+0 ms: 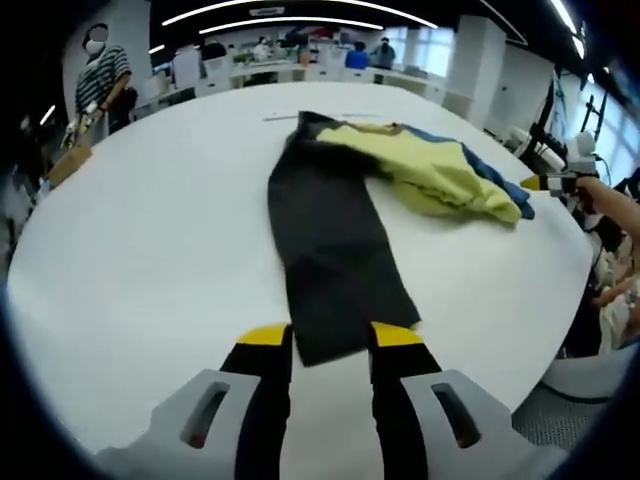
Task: Fold the garment on the visible template until the final outline fits inside the template.
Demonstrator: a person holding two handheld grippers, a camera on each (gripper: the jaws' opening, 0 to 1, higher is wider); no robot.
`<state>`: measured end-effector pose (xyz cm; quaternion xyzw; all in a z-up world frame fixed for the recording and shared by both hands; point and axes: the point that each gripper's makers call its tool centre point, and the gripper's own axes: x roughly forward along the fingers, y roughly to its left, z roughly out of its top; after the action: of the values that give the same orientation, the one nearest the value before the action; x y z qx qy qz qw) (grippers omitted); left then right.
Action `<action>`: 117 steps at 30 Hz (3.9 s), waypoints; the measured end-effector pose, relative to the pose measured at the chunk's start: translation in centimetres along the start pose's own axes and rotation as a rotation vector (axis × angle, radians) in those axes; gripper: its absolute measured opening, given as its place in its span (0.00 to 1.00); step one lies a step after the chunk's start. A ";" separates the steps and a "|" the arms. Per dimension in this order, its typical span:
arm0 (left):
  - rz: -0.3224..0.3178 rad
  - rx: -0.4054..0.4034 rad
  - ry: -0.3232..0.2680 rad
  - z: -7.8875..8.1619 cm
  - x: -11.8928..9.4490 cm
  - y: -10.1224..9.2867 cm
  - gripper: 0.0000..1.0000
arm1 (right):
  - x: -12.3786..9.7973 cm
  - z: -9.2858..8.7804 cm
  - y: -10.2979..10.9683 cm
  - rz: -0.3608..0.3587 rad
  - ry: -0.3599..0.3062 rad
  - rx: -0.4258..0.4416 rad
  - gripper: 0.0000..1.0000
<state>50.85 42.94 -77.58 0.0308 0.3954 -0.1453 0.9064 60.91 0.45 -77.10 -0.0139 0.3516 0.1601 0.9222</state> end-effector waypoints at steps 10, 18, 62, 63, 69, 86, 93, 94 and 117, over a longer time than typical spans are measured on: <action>0.006 -0.017 0.007 -0.5 -0.1 0.1 0.25 | 0.8 -0.8 1.0 0.030 0.033 -0.016 0.06; 0.020 -0.031 0.019 -1.6 0.0 0.0 0.22 | 0.8 -0.8 1.2 0.028 0.042 -0.084 0.00; 0.067 -0.128 -0.117 1.5 -1.1 3.0 0.00 | -1.2 0.2 -0.6 -0.047 0.009 -0.121 0.00; 0.068 -0.123 -0.119 1.6 -1.2 3.2 0.00 | -1.4 0.3 -0.8 -0.050 0.002 -0.112 0.00; 0.086 -0.099 -0.157 2.7 -2.0 6.0 0.00 | -2.9 0.5 -3.0 -0.107 -0.010 -0.060 0.00; 0.104 -0.127 -0.186 3.9 -3.2 12.8 0.00 | -5.7 -0.9 -6.7 -0.196 0.031 -0.037 0.00; 0.112 -0.148 -0.211 4.1 -3.5 14.6 0.00 | -6.4 -1.3 -8.3 -0.237 0.043 -0.021 0.00; 0.095 -0.203 -0.218 4.1 -3.4 14.7 0.00 | -6.4 -1.4 -8.5 -0.242 0.047 -0.019 0.00; 0.138 -0.122 -0.098 4.0 -2.4 19.9 0.00 | -7.8 -2.1 -15.1 -0.387 0.129 -0.072 0.00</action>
<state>57.86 61.87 -74.34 -0.0042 0.3556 -0.0594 0.9328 58.73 -16.34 -74.89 -0.1243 0.3947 -0.0088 0.9103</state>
